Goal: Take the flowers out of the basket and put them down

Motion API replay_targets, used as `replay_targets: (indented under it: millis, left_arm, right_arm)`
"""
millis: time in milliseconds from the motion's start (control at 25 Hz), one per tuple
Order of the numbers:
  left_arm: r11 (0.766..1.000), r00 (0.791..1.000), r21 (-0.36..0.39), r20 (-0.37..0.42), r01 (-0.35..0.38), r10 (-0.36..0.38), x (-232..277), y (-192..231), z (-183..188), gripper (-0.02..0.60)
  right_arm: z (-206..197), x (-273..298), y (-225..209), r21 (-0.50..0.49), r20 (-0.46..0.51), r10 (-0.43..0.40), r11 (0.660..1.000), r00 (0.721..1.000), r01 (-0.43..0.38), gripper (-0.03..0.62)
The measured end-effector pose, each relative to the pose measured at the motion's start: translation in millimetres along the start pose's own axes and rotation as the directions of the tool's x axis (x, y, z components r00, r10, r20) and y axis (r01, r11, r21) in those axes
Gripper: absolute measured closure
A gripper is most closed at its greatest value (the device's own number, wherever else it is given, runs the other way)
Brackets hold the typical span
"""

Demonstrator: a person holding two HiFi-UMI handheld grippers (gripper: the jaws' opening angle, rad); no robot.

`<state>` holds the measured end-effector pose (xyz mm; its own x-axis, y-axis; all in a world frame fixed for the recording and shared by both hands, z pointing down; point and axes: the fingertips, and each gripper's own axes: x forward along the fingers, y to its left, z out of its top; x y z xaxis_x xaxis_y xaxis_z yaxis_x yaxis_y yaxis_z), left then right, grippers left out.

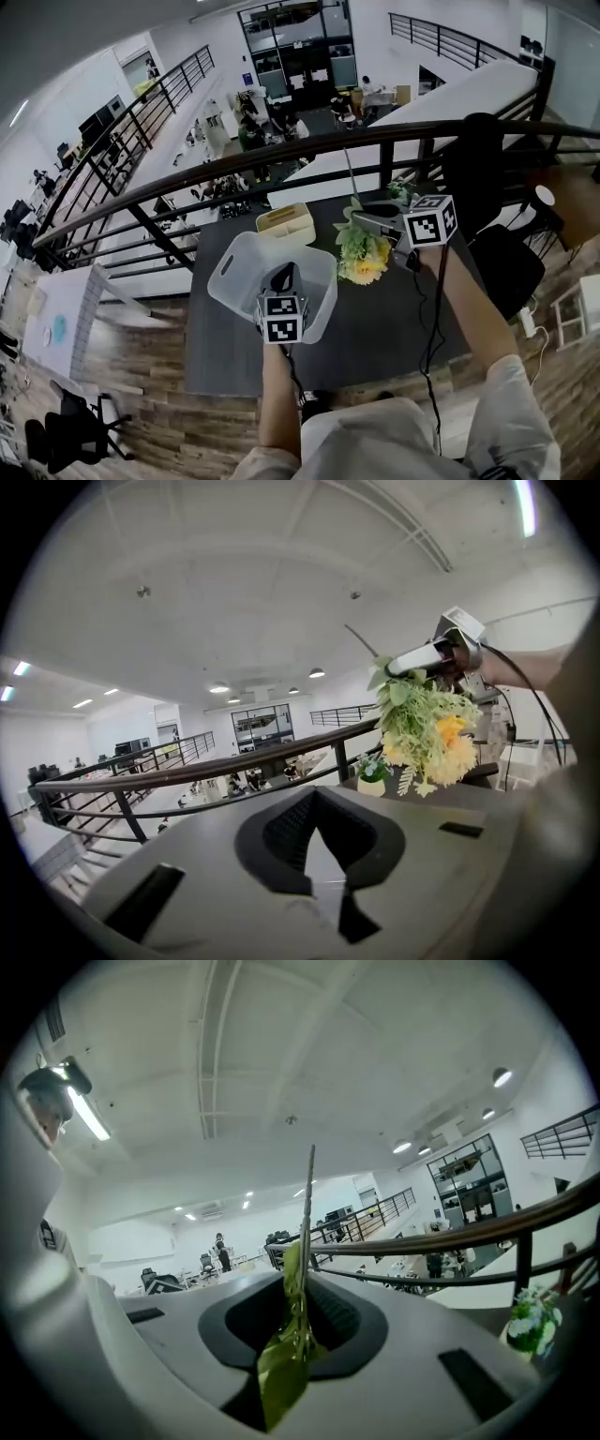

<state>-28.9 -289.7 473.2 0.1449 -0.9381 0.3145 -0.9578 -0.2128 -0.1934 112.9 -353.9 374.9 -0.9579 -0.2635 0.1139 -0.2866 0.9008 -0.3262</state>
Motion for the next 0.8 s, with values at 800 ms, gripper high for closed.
replay_targets:
  millis: [800]
  left_arm:
    - [0.992, 0.991, -0.022, -0.034, 0.127, -0.128, 7, -139, -19, 0.558]
  right_arm:
    - [-195, -114, -103, 0.504, -0.210, -0.230, 0.807, 0.950, 0.307, 0.505]
